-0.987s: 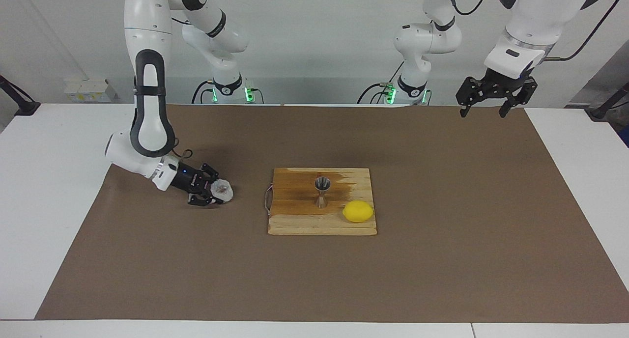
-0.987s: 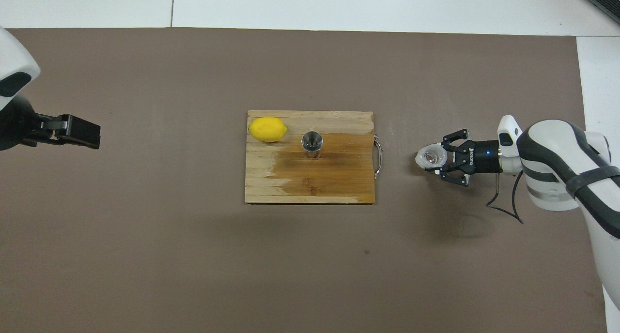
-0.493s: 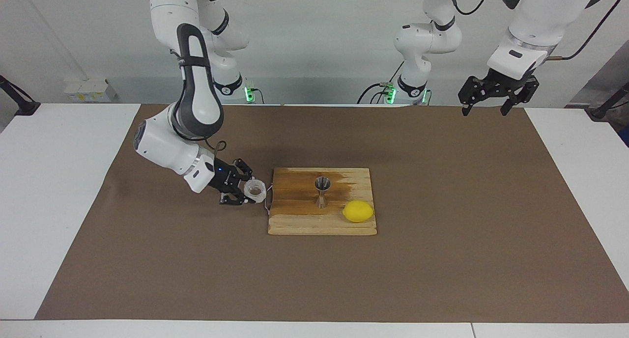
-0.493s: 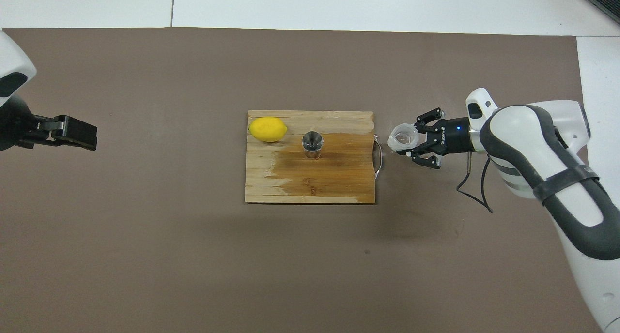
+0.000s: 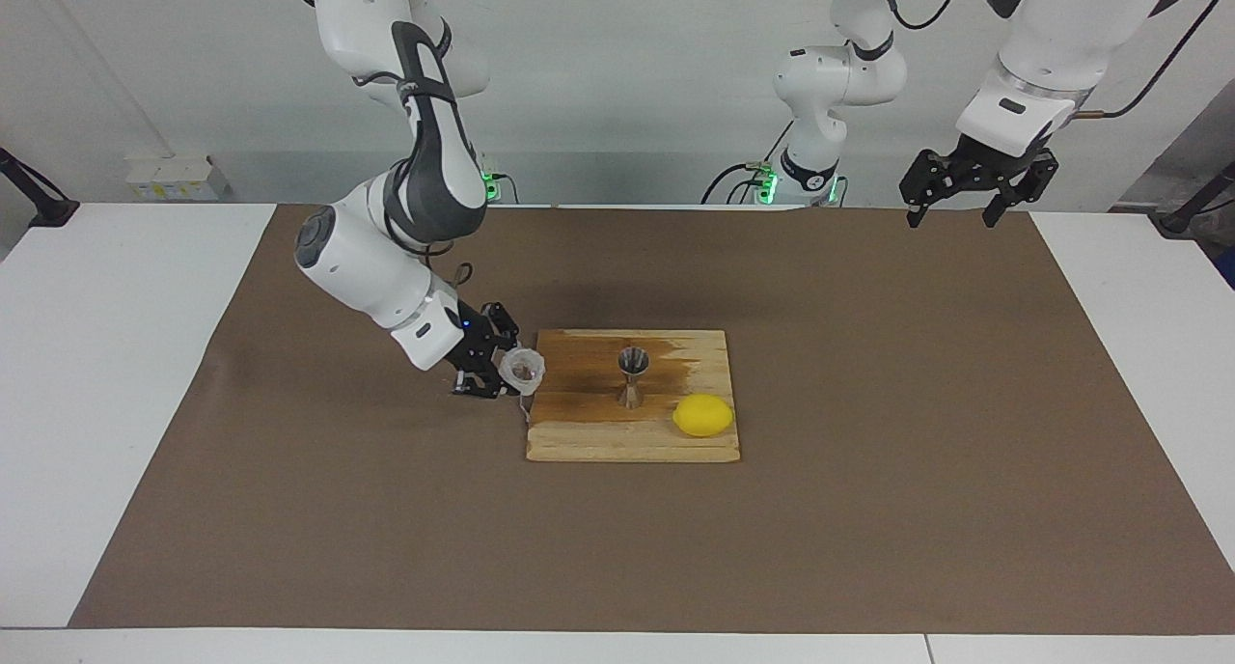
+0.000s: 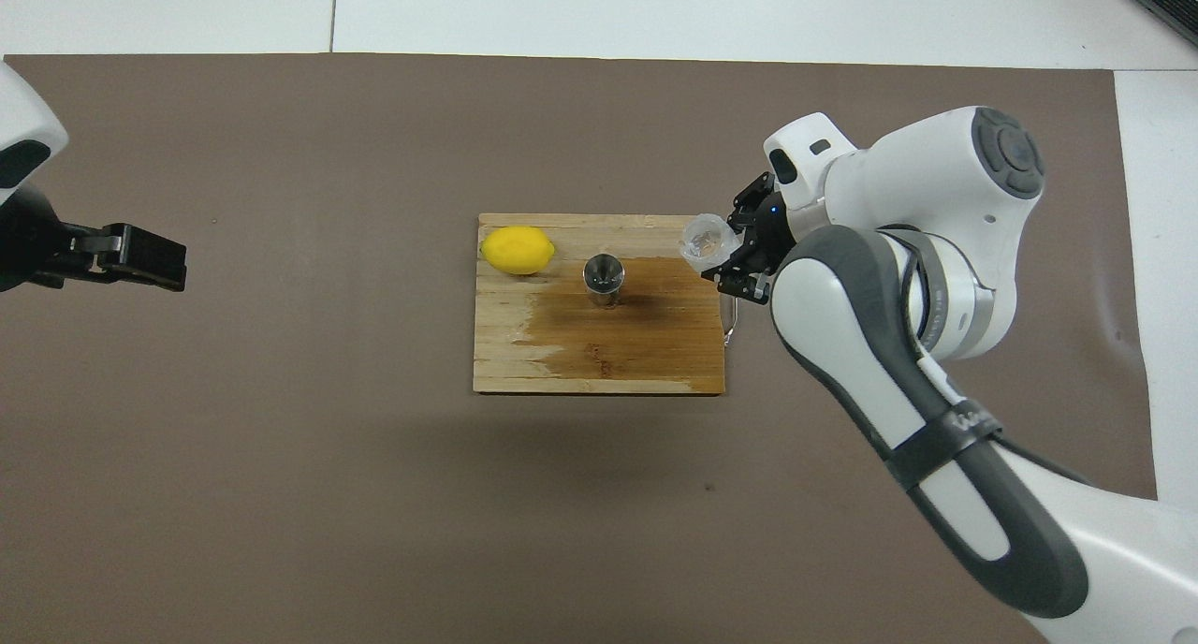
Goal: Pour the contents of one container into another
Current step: 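Lift the white cup with the right gripper over the metal cup, then tilt the white cup with the right gripper into the metal cup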
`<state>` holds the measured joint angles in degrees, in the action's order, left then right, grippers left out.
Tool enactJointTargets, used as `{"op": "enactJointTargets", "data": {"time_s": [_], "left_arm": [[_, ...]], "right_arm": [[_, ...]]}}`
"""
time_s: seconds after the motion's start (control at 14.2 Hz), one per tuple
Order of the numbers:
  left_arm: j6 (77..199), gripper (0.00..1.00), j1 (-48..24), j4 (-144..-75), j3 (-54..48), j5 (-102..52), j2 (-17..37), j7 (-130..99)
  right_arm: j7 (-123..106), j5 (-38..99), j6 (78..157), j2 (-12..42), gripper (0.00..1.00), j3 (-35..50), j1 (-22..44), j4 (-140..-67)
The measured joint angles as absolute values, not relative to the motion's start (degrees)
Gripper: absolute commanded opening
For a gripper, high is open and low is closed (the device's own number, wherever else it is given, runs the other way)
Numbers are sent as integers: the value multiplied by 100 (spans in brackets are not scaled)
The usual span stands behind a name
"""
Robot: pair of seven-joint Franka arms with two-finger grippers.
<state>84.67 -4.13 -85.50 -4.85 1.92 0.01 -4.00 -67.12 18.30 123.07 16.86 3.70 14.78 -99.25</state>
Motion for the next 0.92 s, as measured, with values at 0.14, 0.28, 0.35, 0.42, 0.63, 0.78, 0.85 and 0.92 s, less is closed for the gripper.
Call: {"op": "enactJointTargets", "data": {"time_s": [0.14,0.28,0.35,0.42,0.63,0.78,0.85,0.92], "left_arm": [[8467,100,-413,-8550,-485,192,1,-400],[8466,100,-413,-8550,-485,192,1,-400],[8466,100,-413,-8550,-485,192,1,-400],[8466,100,-413,-8550,-485,192,1,-400],[8465,100,-413,-8550,-485,192,1,-400],[8465,100,-413,-8550,-485,192,1,-400],[8465,100,-413,-8550,-485,192,1,-400],[8464,100,-413,-8550,-485,192,1,-400]], "right_arm": [[-5999,1073,12306,1686,1,375,1876,-9800],[-5449,446,12306,1687,1,379,2243,-9747],[-5272,211,12306,1687,1,380,2366,-9735],[-5206,55,12305,1686,1,380,2429,-9730],[-5201,-674,12271,1680,1,378,2573,-9716],[-5104,-1055,12211,1657,1,379,2725,-9708],[-5095,-1128,12186,1645,1,380,2766,-9706],[-5095,-1261,12162,1636,1,378,2797,-9702]]}}
